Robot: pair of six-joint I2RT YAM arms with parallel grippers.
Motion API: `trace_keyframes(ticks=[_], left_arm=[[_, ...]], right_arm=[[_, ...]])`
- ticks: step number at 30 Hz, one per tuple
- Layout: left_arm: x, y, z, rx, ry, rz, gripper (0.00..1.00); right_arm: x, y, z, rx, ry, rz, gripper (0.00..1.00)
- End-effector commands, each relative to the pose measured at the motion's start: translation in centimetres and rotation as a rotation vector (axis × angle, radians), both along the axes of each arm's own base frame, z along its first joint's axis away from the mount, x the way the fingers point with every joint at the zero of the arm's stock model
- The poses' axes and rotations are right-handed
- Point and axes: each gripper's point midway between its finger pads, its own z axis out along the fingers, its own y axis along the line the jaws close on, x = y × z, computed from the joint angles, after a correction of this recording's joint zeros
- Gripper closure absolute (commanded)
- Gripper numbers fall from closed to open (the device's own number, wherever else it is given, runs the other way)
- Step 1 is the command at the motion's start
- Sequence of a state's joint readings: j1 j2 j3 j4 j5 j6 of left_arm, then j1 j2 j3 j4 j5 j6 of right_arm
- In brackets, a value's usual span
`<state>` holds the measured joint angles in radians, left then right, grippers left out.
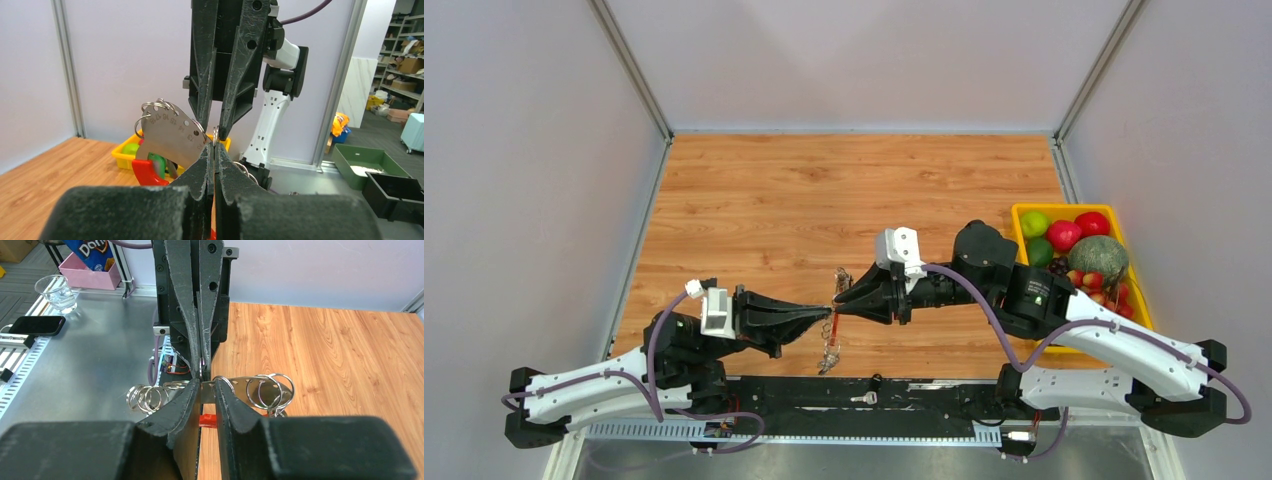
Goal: Put the keys on the keyring
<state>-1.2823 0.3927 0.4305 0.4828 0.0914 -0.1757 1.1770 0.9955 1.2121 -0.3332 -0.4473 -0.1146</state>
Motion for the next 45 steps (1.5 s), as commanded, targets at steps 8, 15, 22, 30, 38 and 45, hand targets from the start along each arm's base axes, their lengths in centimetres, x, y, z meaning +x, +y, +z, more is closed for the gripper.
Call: trace_keyframes(ticks=[8,15,22,30,38,45], left_arm=[[-0.1,0.5,1.8,-0.057,-0.011,0.0,1.0],[-0.1,0.4,1.6,-0.053,-0.009,0.0,1.0],[-0.2,0.8,1.6,-0.056,0.002,-0.004,0.92],[-1.4,1.7,1.3,-0.014,-0.005,-0.047,0.4],[-1.6,2.1,0.5,-0.006,0.02,-0.059,0.35],[-1.2,1.9,-0.4,0.011,0.031,-0.044,0.34]], right_arm=[[-0.4,0.9,1.0,0.026,-0.017,0.036,0.79],[-0.5,1.0,0.9,0.025,-0.03,0.035,1.0],[-0.9,0.3,0.7,0.031,-0.047,0.033,1.0],[-1.4,-1.4,-1.0,-0.014,-0.123,0.058,1.0],[-1.4,-2.3,-2.6,-0.012,-0.329,0.093,1.0],[-2.1,-1.8,-4.4,-0.029,-0.465,0.116,1.0]])
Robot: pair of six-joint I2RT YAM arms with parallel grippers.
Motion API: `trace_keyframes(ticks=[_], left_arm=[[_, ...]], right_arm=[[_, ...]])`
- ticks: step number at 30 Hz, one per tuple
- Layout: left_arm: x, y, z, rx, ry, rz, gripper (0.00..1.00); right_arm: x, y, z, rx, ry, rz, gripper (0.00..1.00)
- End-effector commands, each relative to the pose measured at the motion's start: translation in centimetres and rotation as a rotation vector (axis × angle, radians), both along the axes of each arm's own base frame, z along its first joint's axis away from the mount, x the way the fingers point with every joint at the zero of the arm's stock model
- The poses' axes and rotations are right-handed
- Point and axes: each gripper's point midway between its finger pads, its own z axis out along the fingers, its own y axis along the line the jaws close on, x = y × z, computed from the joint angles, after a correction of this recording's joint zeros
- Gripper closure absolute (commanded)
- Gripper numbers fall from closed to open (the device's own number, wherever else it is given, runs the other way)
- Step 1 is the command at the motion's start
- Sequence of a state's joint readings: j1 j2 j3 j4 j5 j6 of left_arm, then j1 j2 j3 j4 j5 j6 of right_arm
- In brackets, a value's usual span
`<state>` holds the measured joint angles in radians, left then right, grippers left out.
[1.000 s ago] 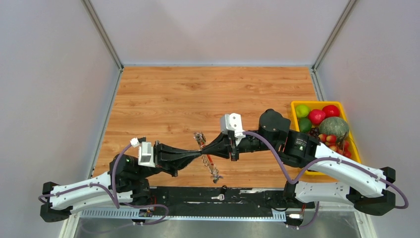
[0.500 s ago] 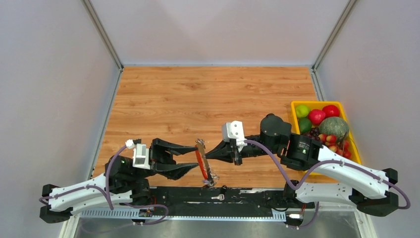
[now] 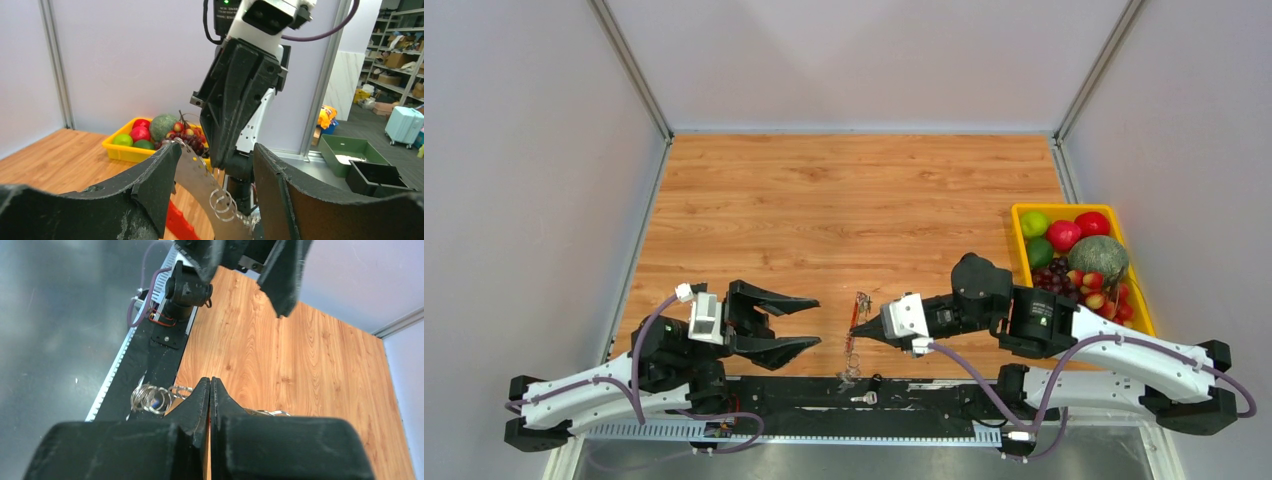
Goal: Put the keys on the keyring
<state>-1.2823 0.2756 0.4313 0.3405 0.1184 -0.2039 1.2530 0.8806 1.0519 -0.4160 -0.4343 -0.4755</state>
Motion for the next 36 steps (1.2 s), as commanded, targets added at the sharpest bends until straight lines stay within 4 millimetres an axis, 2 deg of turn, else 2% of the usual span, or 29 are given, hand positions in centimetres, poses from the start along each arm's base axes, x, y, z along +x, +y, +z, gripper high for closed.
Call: trace_keyframes(ticks=[1,12,18,22,24,28,31,34,36], left_arm=[[0.0,0.2,0.1,-0.009,0.014,-0.001,0.34],[0.4,-0.2,-1.8,0.03,0.048,0.009,0.34],[0.1,-0.1,-2.1,0.035,0.041,-0.003,0.33],[0.2,-0.1,-2.3,0.042,0.044,0.0,0.33],[0.3,-0.1,-2.4,0.044,0.049,0.004,0.33],[0.6,-0.1,-3.0,0.052,0.068,0.021,0.32],[1.3,-0.3,-3.7,0.072,0.094,0.049,0.3],[2.2,-0.4,-4.7,0.09,0.129,0.095,0.28],[3.5,-0.3,-5.4,0.1,0.173,0.159,0.27]], right_arm=[[-0.3,0.4,1.1,0.065,-0.169,0.026,1.0],[-0.1,1.1,1.2,0.057,-0.162,-0.003,1.0],[0.6,1.4,3.1,0.111,-0.107,-0.066,1.0],[1.3,1.6,3.6,0.106,-0.046,-0.126,1.0],[1.7,1.6,3.2,0.09,-0.014,-0.158,1.0],[4.0,1.3,1.4,0.042,0.074,-0.322,1.0],[4.7,1.2,-0.9,-0.014,0.137,-0.377,0.89],[4.7,1.0,-2.7,-0.041,0.188,-0.384,0.79],[4.5,0.7,-3.4,-0.047,0.208,-0.378,0.81]])
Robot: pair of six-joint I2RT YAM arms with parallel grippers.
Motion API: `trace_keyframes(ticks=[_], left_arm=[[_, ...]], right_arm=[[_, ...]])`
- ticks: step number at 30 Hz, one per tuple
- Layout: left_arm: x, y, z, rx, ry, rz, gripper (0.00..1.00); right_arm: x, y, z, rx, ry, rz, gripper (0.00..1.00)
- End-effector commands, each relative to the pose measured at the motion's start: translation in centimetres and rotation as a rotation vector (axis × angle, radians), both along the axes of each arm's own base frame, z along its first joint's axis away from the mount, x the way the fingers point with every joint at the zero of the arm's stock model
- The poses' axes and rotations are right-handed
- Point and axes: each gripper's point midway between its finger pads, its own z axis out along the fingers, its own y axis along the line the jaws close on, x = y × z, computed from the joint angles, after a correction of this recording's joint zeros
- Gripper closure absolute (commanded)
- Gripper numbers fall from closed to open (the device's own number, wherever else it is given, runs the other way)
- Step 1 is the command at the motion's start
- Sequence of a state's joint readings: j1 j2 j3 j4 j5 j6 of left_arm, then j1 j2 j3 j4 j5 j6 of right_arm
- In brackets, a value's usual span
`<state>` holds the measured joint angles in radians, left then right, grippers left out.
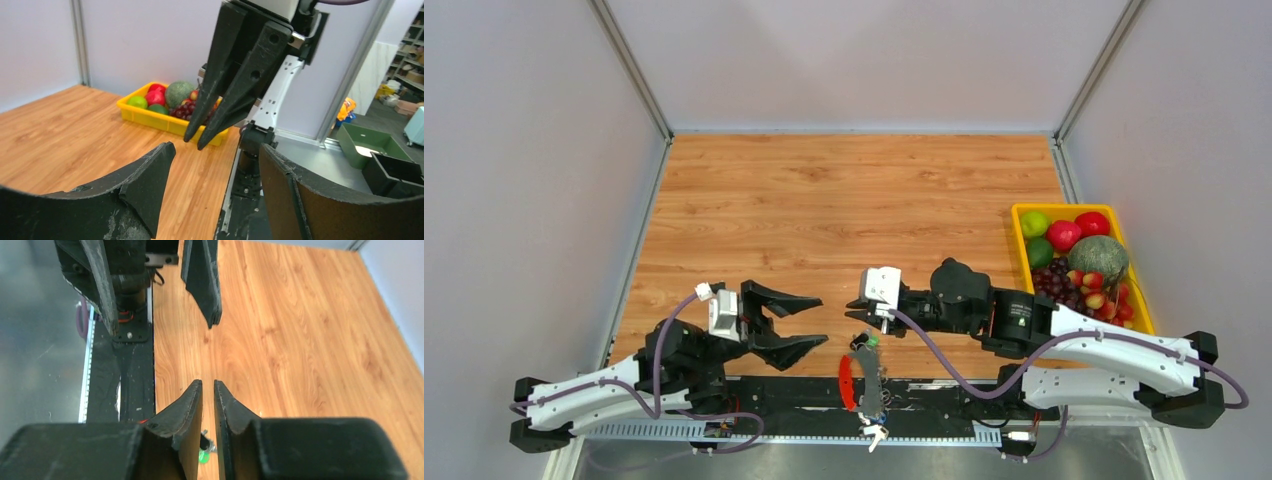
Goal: Put the keys on the keyring
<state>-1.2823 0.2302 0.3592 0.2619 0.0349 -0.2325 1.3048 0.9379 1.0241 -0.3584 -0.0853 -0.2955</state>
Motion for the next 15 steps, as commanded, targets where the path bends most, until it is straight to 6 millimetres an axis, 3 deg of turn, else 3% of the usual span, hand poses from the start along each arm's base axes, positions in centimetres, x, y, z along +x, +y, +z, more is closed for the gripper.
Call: trace_keyframes(ticks=[1,8,15], left_arm=[[2.4,0.2,-1.5,0.028,0.101,0.121,0.27],[8.2,2.8,-5.1,0.141,0.336,0.483,0.26],[12.0,6.8,-8.4,0.282,0.458,0.855,0.25]], right_arm=[[-0.1,-0.7,-1.4,0.01,0.097,-0.036,0.83],[-4.4,-1.0,0.1,0.062,0.13,0.215,0.76],[-11.6,-1.2,3.6,0.039,0.234,0.679,0.69]])
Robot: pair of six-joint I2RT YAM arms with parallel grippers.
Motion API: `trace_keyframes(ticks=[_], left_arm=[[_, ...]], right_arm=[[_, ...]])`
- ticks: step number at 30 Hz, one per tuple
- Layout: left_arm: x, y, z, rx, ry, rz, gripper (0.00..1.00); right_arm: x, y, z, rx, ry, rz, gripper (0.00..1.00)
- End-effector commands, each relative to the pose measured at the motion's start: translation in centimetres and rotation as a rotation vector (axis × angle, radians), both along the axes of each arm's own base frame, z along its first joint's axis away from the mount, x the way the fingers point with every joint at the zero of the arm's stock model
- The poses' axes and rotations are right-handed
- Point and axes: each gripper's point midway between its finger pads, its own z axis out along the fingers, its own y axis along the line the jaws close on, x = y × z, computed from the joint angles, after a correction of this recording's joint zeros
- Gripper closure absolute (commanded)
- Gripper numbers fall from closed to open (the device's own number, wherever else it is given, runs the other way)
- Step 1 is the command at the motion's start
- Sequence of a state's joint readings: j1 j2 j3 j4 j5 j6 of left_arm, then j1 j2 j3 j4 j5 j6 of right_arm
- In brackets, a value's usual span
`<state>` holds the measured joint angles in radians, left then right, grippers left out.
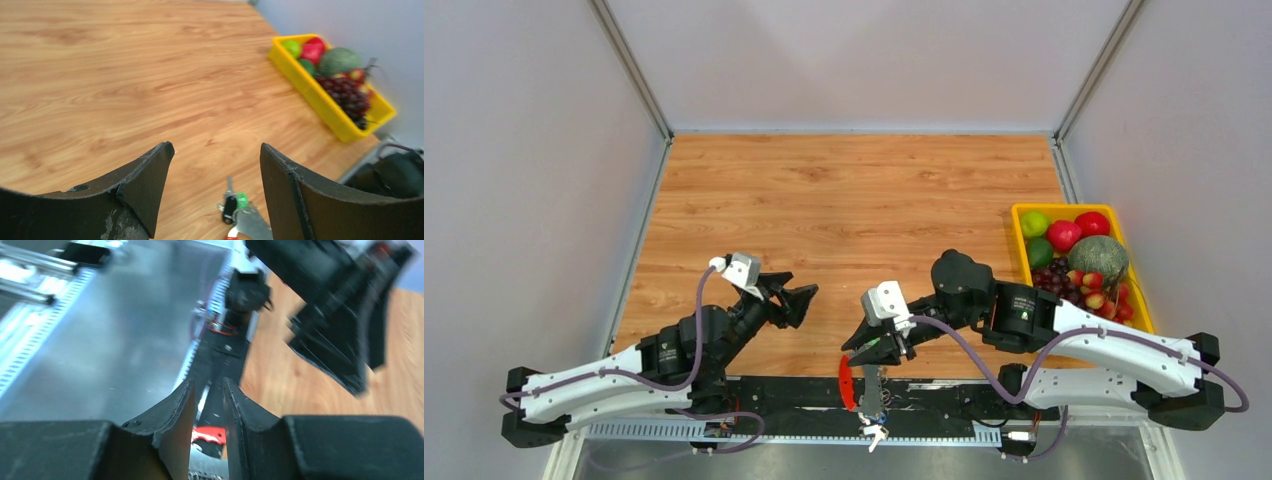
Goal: Put the keys on the keyring
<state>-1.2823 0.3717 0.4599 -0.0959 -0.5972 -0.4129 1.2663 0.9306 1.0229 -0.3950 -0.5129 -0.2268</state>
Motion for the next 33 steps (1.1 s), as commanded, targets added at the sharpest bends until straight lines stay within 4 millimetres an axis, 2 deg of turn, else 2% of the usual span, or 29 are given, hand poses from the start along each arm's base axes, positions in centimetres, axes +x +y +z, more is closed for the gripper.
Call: trace_keyframes(ticks=[1,5,8,10,13,14,15,19,21,27,33], left_arm=[[2.7,3.5,-1.9,0.109,0.076,0.281,0.25],[3.7,4.1,-2.9,0.152,0.072,0.377,0.21],[4.1,4.4,-3.8,0.198,0.053,0.405,0.19],[4.1,4.4,-4.1,0.202,0.043,0.403,0.19],[4.0,4.4,-5.1,0.213,0.032,0.381,0.18],[3.9,4.4,-4.9,0.184,0.027,0.378,0.18],[3.8,4.4,-5.5,0.191,0.026,0.367,0.18],[3.6,4.8,-5.7,0.146,0.017,0.356,0.18],[3.5,5.1,-5.6,0.129,0.014,0.355,0.18],[3.2,6.0,-5.4,0.093,0.014,0.36,0.18],[3.2,6.2,-5.5,0.097,0.019,0.362,0.18]], right_arm=[[-5.8,-0.9,4.5,0.055,0.089,0.365,0.67],[-8.3,-1.2,6.9,0.029,0.189,0.569,0.65],[-10.1,-2.3,8.3,0.016,0.256,0.748,0.63],[-10.9,-2.6,8.7,0.011,0.276,0.826,0.69],[-12.5,-2.5,8.4,-0.002,0.282,0.896,0.72],[-13.0,-2.2,8.2,-0.014,0.288,0.908,0.72],[-13.8,-2.0,8.0,-0.027,0.293,0.924,0.74],[-16.3,-1.2,7.4,-0.08,0.314,0.966,0.94],[-17.3,-1.0,7.4,-0.093,0.314,0.976,1.0],[-19.6,-0.5,8.4,-0.082,0.28,0.954,1.0],[-20.8,0.0,8.6,-0.097,0.282,0.93,1.0]])
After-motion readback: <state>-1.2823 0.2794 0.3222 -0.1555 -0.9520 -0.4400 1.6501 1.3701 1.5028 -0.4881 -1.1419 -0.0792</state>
